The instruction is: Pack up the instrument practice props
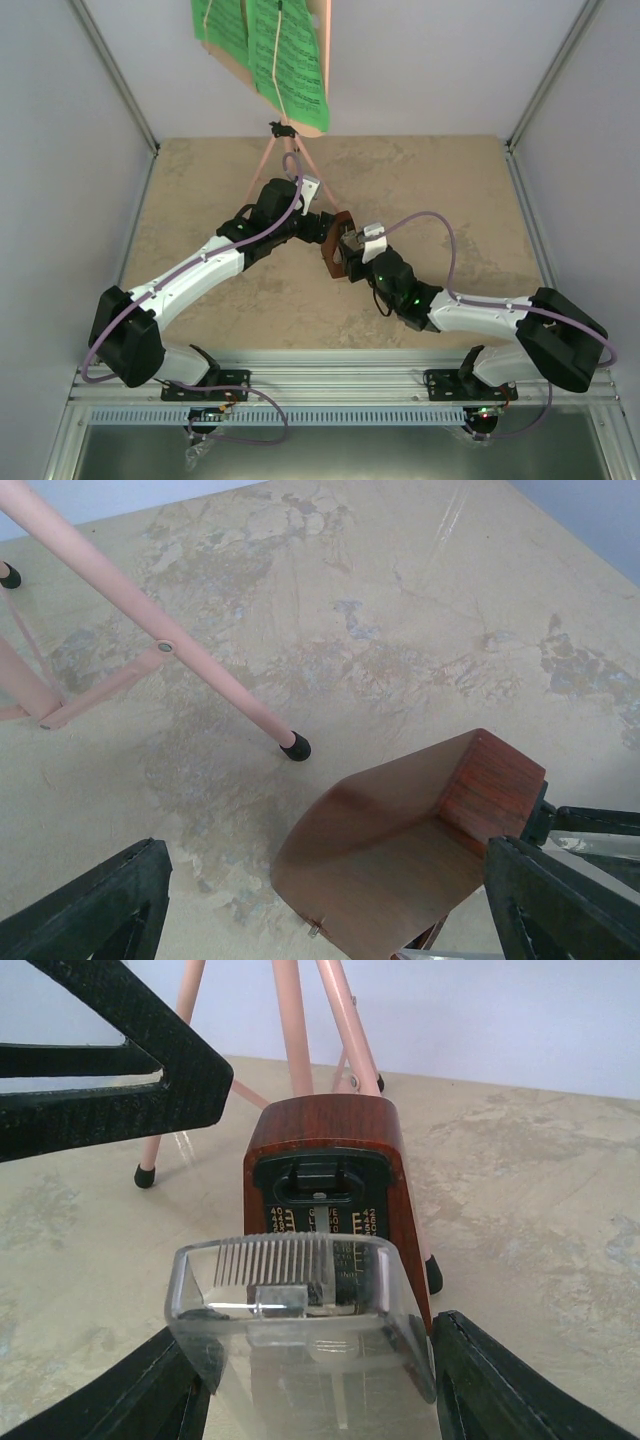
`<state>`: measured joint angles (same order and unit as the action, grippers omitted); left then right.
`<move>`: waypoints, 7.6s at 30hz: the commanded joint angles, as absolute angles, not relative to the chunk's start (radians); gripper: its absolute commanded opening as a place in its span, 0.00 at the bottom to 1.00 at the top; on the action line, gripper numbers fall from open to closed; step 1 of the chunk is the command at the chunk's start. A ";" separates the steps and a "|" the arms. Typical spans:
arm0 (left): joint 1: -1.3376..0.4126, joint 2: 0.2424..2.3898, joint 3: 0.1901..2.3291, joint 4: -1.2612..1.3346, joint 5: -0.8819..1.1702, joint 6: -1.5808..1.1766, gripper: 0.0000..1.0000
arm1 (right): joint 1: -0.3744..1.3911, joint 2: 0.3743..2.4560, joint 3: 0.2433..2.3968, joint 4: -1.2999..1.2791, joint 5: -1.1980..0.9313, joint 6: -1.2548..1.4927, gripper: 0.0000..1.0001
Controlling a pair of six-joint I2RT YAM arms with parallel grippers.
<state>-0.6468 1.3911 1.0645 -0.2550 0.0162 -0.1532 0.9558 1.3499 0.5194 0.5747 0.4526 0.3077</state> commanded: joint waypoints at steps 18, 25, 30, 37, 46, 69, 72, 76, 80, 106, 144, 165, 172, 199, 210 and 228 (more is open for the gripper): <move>-0.643 1.388 1.059 -0.253 0.005 -0.137 0.88 | 0.952 1.452 0.609 0.465 0.446 0.291 0.54; -0.643 1.386 1.060 -0.253 -0.015 -0.135 0.88 | 0.952 1.477 0.618 0.465 0.454 0.293 0.58; -0.643 1.372 1.059 -0.252 -0.049 -0.134 0.89 | 0.946 1.478 0.620 0.468 0.448 0.294 0.61; -0.636 1.347 1.058 -0.259 -0.088 -0.122 0.91 | 0.932 1.477 0.628 0.465 0.425 0.290 0.64; -0.621 1.335 1.055 -0.253 -0.079 -0.122 0.91 | 0.915 1.484 0.666 0.433 0.403 0.251 0.65; -0.617 1.324 1.047 -0.239 -0.069 -0.118 0.92 | 0.898 1.513 0.735 0.367 0.391 0.198 0.89; -0.617 1.320 1.046 -0.238 -0.075 -0.116 0.92 | 0.898 1.469 0.715 0.363 0.378 0.183 0.98; -0.617 1.311 1.044 -0.239 -0.109 -0.109 0.93 | 0.899 1.387 0.673 0.347 0.341 0.148 0.98; -0.617 1.291 1.035 -0.232 -0.122 -0.101 0.96 | 0.896 1.296 0.632 0.283 0.303 0.136 0.98; -0.554 1.548 1.272 -0.315 0.474 0.153 0.99 | 0.399 0.724 0.387 0.135 -0.229 0.379 0.98; -0.544 1.606 1.225 -0.315 0.501 0.249 0.58 | 0.396 0.649 0.365 0.111 -0.247 0.385 0.98; -0.639 1.513 1.141 -0.241 0.209 0.054 0.48 | 0.396 0.563 0.441 -0.064 -0.175 0.323 0.98; -0.750 1.440 1.101 -0.258 -0.167 -0.320 0.50 | 0.397 0.574 0.518 -0.183 -0.249 0.415 0.98; -0.878 1.344 1.102 -0.289 -0.031 -0.365 0.99 | 0.396 0.533 0.552 -0.323 -0.246 0.404 0.98; -0.601 1.196 1.046 -0.213 0.209 -0.229 0.99 | 0.487 0.757 0.444 -0.180 -0.344 0.470 0.97; -0.561 1.060 0.843 -0.113 0.076 -0.122 0.99 | 0.752 1.217 0.408 0.281 -0.146 0.583 0.97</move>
<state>-0.5610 1.0794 0.8627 -0.1593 0.0906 -0.1349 0.7349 1.1553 0.3824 0.1596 -0.2451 0.5640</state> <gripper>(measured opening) 0.992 0.974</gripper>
